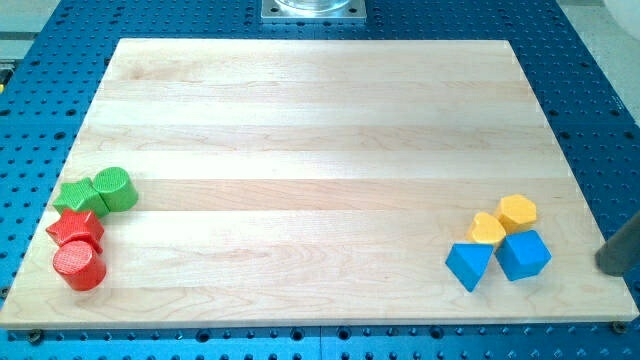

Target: Separate the blue blocks from the yellow blocks

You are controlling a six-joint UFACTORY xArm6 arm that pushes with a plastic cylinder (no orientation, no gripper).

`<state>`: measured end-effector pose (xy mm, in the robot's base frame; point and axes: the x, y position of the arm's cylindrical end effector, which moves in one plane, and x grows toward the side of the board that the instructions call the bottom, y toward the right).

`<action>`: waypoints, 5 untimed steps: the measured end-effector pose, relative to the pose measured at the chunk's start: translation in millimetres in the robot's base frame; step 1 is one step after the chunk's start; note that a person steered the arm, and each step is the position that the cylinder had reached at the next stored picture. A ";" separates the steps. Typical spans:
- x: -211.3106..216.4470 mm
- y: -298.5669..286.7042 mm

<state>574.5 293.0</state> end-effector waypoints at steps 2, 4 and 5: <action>7.3 -77.0; 8.3 -141.7; 5.5 -180.6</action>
<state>579.9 112.4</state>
